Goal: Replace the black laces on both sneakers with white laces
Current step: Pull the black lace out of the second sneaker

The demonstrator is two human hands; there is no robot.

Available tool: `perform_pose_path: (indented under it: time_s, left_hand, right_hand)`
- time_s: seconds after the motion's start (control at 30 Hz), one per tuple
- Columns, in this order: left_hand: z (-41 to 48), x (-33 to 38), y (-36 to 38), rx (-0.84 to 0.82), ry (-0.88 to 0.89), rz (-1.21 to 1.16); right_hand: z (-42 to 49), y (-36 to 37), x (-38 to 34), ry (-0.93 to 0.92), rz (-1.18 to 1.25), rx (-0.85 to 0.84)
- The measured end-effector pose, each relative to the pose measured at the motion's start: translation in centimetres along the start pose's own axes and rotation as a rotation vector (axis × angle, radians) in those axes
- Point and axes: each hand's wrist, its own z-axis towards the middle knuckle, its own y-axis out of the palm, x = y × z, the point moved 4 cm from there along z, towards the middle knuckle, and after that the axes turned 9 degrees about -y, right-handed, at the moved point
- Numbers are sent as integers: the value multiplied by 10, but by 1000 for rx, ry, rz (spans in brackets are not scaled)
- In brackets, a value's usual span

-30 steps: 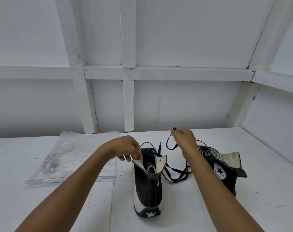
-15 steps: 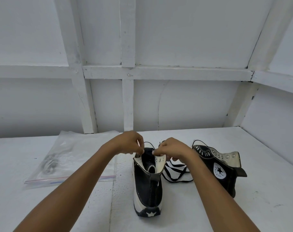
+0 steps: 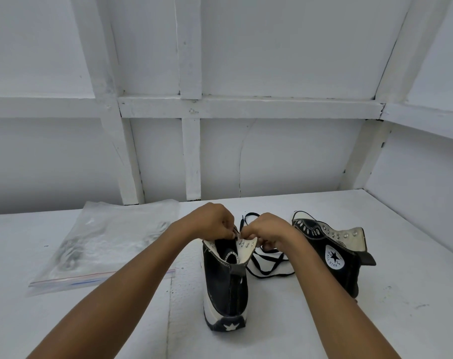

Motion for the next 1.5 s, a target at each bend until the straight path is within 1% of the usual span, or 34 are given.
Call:
perform_pose_path:
  time_s: [0.07,0.13,0.2,0.27,0.37,0.43,0.53,0.57,0.63,0.7,0.73,0.8,0.9,1.0,1.07,1.13,1.17,1.27,1.37,1.43,1.5]
  left_hand:
    - [0,-10,-6,64,-57,20]
    - [0,-22,-13,134,-127,98]
    - [0,-34,-17,148,-191,168]
    - [0,-40,-18,121,-212,169]
    - [2,-30,-20,116,-143,74]
    - [2,-16,-17,53,-63,20]
    - [4,1,-6,-104,-1,124]
    - [5,4,-2,-135,12,158]
    - [9,5,1,-163,39,139]
    - [8,6,-1,-176,47,45]
    - [8,5,-3,-177,36,-40]
    - [4,5,-12,-170,17,-275]
    - [-5,5,-28,-164,54,-659]
    - [-13,9,-38,-228,90,-1024]
    - [-13,7,-39,-219,65,-1107]
    - [-9,1,-35,-206,7,-1019]
    - [-7,-2,-32,-202,-25,-902]
    - [-1,-5,-20,-196,-76,-416]
    - [4,1,-6,-231,-52,-91]
    - [6,4,0,-232,-14,2]
    - [6,6,0,-219,25,-35]
  right_hand:
    - [0,0,1,14,13,0]
    - [0,1,3,23,25,-1]
    - [0,2,3,28,42,-5]
    - [-1,2,4,34,52,-8]
    - [0,2,4,39,53,0]
    - [0,2,4,42,45,1]
    - [0,2,3,44,37,-2]
    - [-1,2,3,47,35,-2]
    - [-2,1,3,55,32,-3]
    - [-3,0,4,58,32,-6]
    - [-3,0,4,61,31,-11]
    - [-3,0,5,68,29,-24]
    - [-2,0,6,79,38,-36]
    - [-2,-1,5,79,31,-47]
    - [-1,-1,6,78,22,-60]
    - [2,-1,6,77,17,-70]
    - [2,-1,6,76,13,-74]
    - [5,-2,7,73,1,-81]
    - [8,-3,8,71,-3,-87]
    - [9,-3,8,67,-2,-88]
    - [9,-4,9,66,-6,-88]
